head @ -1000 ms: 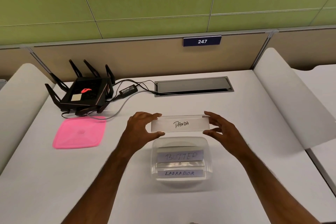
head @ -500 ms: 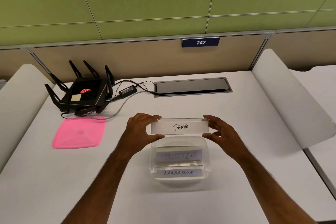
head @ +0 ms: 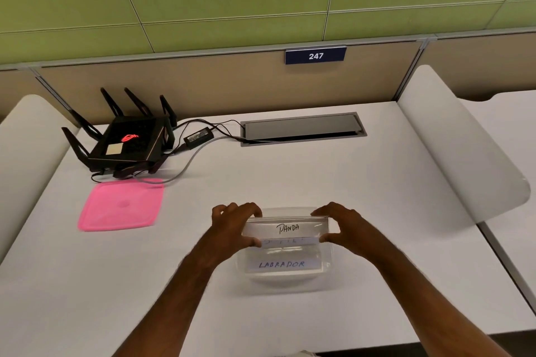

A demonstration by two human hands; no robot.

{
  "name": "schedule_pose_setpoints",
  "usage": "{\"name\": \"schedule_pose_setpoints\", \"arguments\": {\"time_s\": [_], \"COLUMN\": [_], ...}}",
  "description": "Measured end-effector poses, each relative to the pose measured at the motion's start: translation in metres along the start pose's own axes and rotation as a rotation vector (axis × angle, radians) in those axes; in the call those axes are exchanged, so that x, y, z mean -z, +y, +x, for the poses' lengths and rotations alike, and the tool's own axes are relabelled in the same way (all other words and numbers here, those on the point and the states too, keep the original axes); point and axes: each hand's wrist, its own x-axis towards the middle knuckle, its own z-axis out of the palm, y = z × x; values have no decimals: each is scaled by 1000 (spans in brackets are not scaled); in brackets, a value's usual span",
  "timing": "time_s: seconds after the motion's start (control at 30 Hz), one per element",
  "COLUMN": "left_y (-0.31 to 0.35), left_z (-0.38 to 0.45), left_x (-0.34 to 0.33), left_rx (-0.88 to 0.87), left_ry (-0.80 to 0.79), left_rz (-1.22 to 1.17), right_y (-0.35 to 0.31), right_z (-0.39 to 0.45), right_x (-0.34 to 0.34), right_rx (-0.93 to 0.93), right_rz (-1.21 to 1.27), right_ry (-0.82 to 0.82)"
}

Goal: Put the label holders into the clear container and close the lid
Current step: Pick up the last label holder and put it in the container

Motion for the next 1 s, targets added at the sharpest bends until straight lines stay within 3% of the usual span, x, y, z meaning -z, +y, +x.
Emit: {"name": "schedule_pose_setpoints", "arguments": {"time_s": [0.23, 0.7, 1.0], "left_y": [-8, -11, -11], "left_z": [-5, -9, -4], "left_x": [-23, -46, -60], "left_rx": [-34, 177, 71], "left_ry": [-6, -185, -280], "left_rz": [26, 111, 365], "right_y": [1, 12, 7], "right_z": [-1, 14, 10], "right_x": [-11, -45, -59], "right_rx": [15, 65, 31], "right_rz": [-277, -616, -712], "right_ry": [-9, -169, -241]}}
